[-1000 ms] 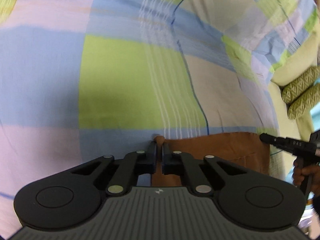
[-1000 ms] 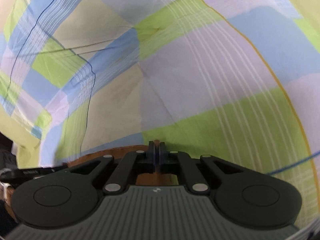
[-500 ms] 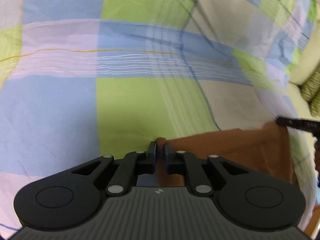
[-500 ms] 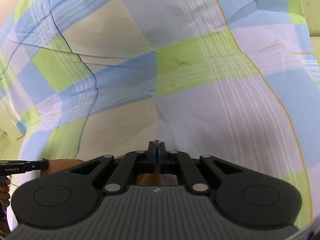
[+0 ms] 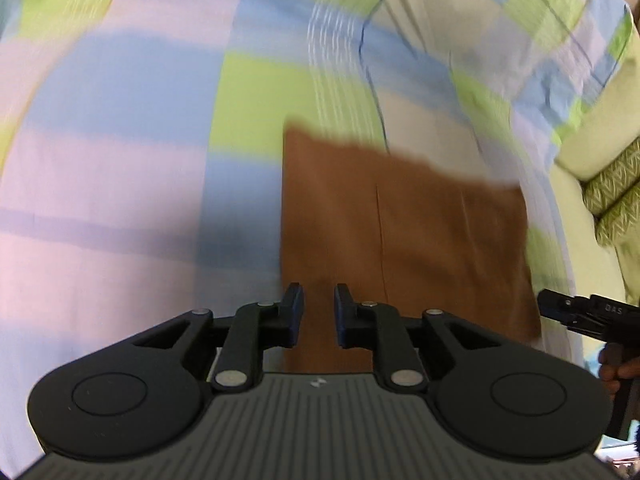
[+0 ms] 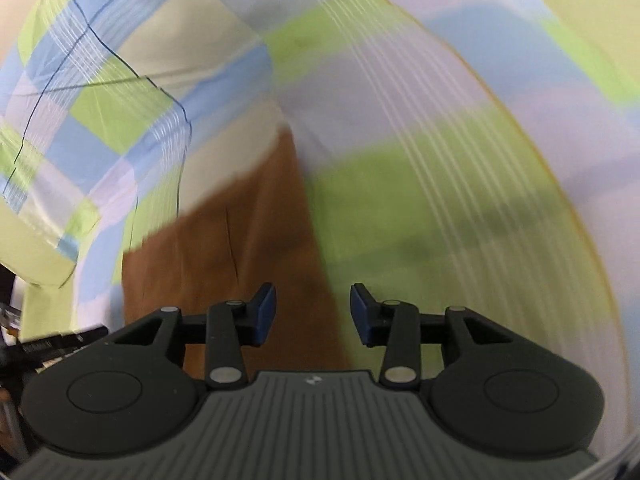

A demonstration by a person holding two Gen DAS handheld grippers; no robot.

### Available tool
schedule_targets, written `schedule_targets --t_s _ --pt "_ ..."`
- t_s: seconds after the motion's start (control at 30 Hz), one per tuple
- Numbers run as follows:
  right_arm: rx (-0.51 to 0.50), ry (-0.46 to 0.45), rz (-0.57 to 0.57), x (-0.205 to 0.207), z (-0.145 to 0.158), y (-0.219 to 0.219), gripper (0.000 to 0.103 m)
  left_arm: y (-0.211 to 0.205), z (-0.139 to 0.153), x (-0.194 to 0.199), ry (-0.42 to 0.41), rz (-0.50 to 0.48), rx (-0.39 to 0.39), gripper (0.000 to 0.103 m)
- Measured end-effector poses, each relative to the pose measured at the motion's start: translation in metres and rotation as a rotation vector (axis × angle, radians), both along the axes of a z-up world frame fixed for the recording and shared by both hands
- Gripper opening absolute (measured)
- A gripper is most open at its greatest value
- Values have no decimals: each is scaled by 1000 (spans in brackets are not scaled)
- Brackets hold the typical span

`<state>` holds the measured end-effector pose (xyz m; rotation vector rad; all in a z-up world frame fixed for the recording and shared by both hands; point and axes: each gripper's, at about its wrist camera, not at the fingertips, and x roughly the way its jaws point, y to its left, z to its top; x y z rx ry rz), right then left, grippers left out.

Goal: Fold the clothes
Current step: 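Stretch the brown cloth flat with both tools and release it on the sheet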

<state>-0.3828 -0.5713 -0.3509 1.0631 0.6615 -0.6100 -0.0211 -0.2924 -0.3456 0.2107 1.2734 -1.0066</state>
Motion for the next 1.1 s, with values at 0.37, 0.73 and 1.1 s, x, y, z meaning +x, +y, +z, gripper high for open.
schedule_targets --t_s 0.37,0.73,1.1 --pt "68 -71 -24 -21 -24 23 37 25 -23 -10 44 97 35 40" --pt "107 -124 -39 -23 -9 25 3 27 -4 -8 52 69 -27 0" --pt "117 108 -44 -27 -10 52 22 21 -21 -41 -68 -127 163 21"
